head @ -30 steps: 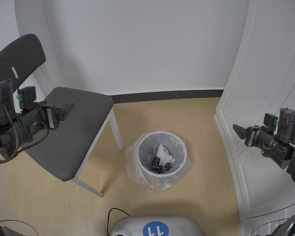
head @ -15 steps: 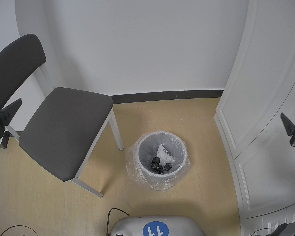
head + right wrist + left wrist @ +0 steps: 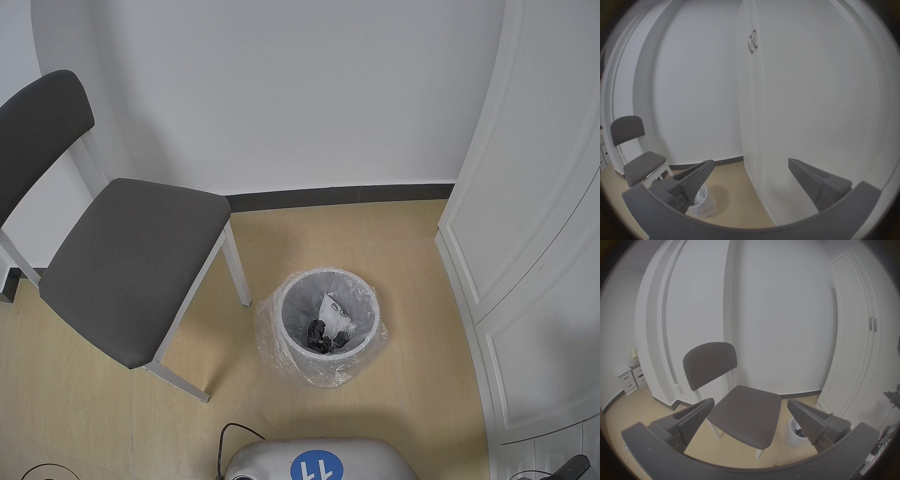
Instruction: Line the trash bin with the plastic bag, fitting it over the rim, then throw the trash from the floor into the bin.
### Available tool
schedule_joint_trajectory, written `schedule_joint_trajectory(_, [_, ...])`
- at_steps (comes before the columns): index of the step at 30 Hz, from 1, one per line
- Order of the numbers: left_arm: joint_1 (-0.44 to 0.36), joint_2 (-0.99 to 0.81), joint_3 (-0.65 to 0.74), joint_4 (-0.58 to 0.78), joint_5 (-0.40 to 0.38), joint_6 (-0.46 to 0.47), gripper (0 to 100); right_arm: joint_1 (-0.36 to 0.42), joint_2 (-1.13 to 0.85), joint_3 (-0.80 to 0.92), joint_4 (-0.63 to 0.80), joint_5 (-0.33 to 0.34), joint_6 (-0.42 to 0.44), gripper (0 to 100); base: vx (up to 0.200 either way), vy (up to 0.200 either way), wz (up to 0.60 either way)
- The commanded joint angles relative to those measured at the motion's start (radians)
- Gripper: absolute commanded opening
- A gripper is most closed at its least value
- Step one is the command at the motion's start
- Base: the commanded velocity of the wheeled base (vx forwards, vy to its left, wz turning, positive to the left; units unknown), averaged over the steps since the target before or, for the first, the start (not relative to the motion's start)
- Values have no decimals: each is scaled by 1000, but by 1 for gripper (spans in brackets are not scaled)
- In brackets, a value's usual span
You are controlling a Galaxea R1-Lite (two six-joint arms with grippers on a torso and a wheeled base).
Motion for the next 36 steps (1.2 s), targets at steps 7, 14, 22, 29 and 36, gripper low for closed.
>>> schedule_joint_trajectory(7, [86, -288, -9, 231, 1, -6, 100, -46, -349, 6, 249, 26, -8, 100, 0, 0, 0])
schedule_joint_trajectory(14, [115, -360, 43, 244, -8, -6, 100, -46, -349, 30, 247, 24, -6, 100, 0, 0, 0])
schedule_joint_trajectory(22, [163, -497, 136, 244, -25, -1, 100, -46, -349, 78, 121, 27, -25, 100, 0, 0, 0])
schedule_joint_trajectory(29, [159, -557, 241, 130, -160, 5, 100, -46, -349, 133, -17, 40, -141, 100, 0, 0, 0])
schedule_joint_trajectory(36, [159, -557, 613, -378, -224, 158, 100, -46, -349, 205, -238, 104, -250, 100, 0, 0, 0])
